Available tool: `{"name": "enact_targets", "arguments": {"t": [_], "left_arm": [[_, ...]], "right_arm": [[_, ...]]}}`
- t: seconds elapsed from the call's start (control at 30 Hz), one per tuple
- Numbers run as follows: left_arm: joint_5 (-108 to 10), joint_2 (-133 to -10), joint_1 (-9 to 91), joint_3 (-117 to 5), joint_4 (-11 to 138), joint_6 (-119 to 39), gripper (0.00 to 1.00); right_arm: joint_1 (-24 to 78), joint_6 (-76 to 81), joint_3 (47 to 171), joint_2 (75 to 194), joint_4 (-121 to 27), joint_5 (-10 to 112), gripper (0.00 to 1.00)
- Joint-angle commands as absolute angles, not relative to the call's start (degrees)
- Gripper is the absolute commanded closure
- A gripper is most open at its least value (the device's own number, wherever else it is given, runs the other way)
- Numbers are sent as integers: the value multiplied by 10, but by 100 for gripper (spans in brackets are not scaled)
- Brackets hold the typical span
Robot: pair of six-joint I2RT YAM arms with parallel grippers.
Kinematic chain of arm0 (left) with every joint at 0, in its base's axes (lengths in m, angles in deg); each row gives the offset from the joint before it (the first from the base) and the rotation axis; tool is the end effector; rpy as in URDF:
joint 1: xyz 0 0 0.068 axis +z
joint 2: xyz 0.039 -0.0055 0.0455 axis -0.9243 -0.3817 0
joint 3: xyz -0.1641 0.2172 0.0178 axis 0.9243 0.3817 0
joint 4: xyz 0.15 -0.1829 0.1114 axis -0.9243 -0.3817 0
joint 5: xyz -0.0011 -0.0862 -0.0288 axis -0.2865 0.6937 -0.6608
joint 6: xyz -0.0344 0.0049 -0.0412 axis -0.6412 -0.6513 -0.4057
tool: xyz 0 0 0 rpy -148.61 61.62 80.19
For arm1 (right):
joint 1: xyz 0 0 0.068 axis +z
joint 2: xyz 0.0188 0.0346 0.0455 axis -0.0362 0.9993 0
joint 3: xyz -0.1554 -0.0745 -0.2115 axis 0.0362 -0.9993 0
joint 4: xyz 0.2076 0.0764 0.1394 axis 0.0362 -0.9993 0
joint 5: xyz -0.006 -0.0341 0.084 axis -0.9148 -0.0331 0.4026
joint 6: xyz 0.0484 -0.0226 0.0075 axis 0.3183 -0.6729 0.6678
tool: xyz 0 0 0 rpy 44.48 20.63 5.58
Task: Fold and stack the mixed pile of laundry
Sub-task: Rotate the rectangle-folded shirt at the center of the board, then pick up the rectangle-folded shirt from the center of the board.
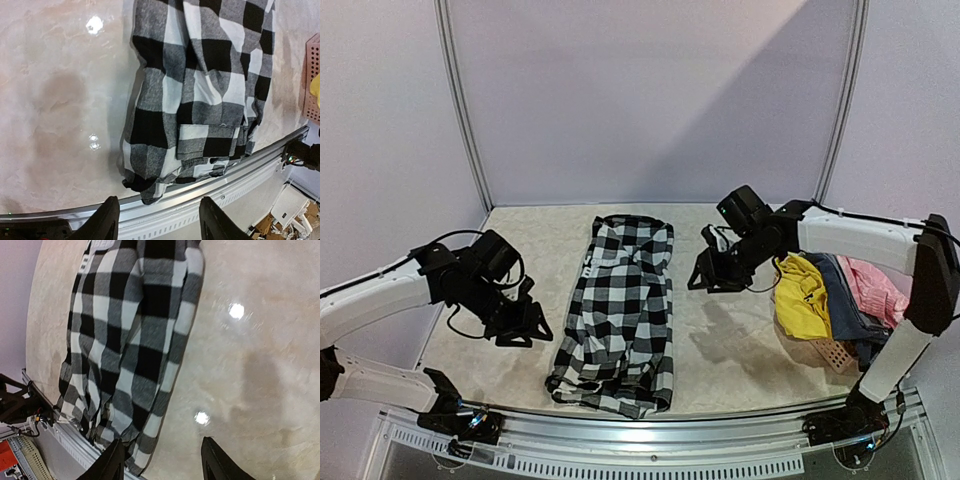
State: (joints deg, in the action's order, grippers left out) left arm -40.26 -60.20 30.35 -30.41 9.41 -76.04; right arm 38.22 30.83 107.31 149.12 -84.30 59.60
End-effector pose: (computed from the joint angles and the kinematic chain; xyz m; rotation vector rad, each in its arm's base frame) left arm 0.1490 -0.1261 0.2343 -0.2003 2.9852 -0.7043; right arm 0.2611 0.2347 0.2463 -0.2299 2.7874 0.7804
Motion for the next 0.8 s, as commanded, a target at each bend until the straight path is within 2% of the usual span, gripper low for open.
{"name": "enact_targets", "arguments": {"t": [0.0,0.23,0.4,0.5,0.77], "left_arm": [[-388,-576,293,-262,106,-759,44],[-346,-581,292,-242,118,-693,43],[-329,-603,292,-254,105,-640,41],[-308,-622,286,-255,119,-634,40],[-352,-661,257,-296,114,-636,40]], "right_arm": [[447,415,1005,1422,-809,560,45],[536,552,913,1358,-762,487,37],[577,621,908,1346,-791,450,34],[602,641,909,1340,-805,425,32],[630,632,885,1333,-787,395,20]]}}
